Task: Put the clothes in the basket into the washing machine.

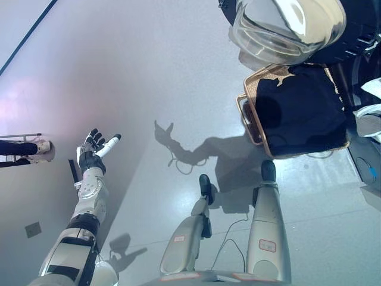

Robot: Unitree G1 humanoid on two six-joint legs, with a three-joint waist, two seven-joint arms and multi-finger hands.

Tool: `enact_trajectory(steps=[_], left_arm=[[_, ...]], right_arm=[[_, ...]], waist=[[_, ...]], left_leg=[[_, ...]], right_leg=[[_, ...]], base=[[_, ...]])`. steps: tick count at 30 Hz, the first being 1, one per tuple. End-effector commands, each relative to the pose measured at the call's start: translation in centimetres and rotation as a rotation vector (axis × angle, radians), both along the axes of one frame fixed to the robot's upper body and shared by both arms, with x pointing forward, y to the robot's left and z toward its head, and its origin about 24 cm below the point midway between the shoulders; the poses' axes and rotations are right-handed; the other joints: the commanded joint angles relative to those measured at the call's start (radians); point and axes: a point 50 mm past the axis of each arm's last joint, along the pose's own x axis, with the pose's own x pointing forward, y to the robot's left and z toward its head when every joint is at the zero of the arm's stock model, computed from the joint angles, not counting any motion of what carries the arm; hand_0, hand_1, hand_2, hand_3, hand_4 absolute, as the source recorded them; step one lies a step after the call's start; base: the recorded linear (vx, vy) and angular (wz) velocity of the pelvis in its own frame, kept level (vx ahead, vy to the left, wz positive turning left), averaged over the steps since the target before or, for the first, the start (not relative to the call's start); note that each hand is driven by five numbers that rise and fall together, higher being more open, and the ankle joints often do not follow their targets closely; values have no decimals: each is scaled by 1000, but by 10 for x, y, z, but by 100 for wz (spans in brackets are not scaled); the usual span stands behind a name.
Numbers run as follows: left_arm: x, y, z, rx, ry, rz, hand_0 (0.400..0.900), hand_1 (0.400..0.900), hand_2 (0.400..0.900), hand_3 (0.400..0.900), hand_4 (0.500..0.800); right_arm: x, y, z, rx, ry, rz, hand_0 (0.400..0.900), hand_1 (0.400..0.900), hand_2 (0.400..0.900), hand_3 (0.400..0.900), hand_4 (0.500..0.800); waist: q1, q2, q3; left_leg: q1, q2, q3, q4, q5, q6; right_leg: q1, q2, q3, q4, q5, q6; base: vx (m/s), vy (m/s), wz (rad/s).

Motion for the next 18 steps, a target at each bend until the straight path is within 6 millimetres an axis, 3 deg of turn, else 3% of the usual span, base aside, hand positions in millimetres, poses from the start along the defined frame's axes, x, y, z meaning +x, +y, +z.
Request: enact_trajectory(steps=[1, 10, 18], left_arm=[[-1, 41, 32, 111, -99, 135, 900, 900, 900, 900, 800], [8, 42, 43, 110, -126, 126, 900, 900, 900, 900, 800], [14, 29, 49, 118, -168, 73, 900, 900, 900, 900, 800]], right_arm=[[18, 22, 5, -264, 159, 47, 900, 900, 900, 900, 800], [35, 42, -57, -285, 403, 141, 900, 900, 900, 900, 800], [33, 55, -114, -272, 589, 202, 900, 900, 900, 900, 800]], waist=[[10, -96, -76], [-3, -152, -49], [-6, -208, -34]], left_leg=[[167, 114, -8, 33, -27, -62], [157, 111, -16, 78, -91, -37], [144, 83, -31, 144, -138, -15]], right_leg=[[95, -10, 45, -138, 119, 58], [121, -15, 44, -156, 143, 63], [178, -35, 45, -193, 175, 74]], base=[[0, 0, 0], [-29, 40, -1], [-51, 68, 4]])
